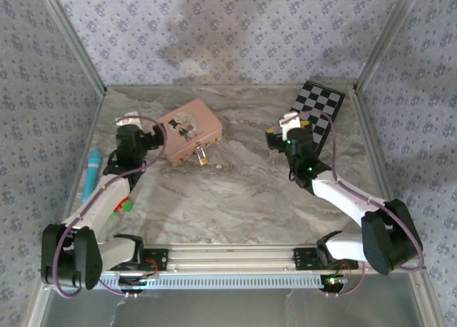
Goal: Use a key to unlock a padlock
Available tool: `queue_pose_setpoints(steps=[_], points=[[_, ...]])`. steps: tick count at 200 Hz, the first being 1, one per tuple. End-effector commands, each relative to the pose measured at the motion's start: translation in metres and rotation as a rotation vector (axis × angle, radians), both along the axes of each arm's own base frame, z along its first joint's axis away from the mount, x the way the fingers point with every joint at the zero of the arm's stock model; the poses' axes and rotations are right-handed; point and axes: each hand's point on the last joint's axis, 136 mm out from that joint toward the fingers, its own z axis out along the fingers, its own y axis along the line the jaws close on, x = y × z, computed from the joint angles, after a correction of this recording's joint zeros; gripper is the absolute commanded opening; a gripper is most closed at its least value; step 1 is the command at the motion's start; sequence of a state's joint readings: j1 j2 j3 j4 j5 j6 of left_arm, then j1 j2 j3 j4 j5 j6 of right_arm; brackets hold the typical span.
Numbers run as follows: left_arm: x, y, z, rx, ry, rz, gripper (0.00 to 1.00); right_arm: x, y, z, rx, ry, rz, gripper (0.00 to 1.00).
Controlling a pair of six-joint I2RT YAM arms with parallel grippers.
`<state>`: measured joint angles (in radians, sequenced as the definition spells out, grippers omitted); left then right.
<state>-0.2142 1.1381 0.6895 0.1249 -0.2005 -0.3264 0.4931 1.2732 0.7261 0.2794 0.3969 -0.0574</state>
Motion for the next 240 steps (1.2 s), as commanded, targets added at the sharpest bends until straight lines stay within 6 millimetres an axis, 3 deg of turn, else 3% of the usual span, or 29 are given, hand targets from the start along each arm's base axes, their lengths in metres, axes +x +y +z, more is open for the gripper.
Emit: queue_pose_setpoints(steps=[1,21,49,78,102,116,139,151,208,240], points=[[-0.021,-0.038,-0.011,-0.096,0.081,-0.054,0.98,-0.027,0.032,-0.031,0.025,0.258,0.063,0.99],[-0.034,-0.071,-0.015,-0.12,0.096,-0.104,0.97,-0.052,0.064,-0.048,0.034,0.438,0.15,0.93],[-0.046,-0.101,-0.028,-0.21,0.12,-0.144,0.97,-0.097,0.09,-0.073,0.041,0.674,0.225,0.84],[-0.051,-0.122,-0.044,-0.197,0.151,-0.167,0.97,-0.138,0.086,-0.1,-0.023,0.877,0.181,0.78],[-0.045,-0.126,-0.053,-0.177,0.166,-0.155,0.97,-0.16,0.067,-0.118,-0.073,0.99,0.113,0.76],[-0.041,-0.129,-0.056,-0.175,0.165,-0.155,0.98,-0.163,0.056,-0.126,-0.118,1.032,0.124,0.74],[-0.034,-0.135,-0.058,-0.161,0.176,-0.162,0.98,-0.162,0.039,-0.138,-0.161,1.116,0.101,0.58],[-0.033,-0.137,-0.059,-0.158,0.184,-0.166,0.99,-0.16,0.037,-0.143,-0.153,1.135,0.096,0.56],[-0.036,-0.138,-0.069,-0.175,0.207,-0.162,0.99,-0.142,0.07,-0.165,-0.046,1.126,0.172,0.46],[-0.038,-0.135,-0.074,-0.17,0.219,-0.153,0.99,-0.141,0.07,-0.182,-0.045,1.146,0.148,0.41]])
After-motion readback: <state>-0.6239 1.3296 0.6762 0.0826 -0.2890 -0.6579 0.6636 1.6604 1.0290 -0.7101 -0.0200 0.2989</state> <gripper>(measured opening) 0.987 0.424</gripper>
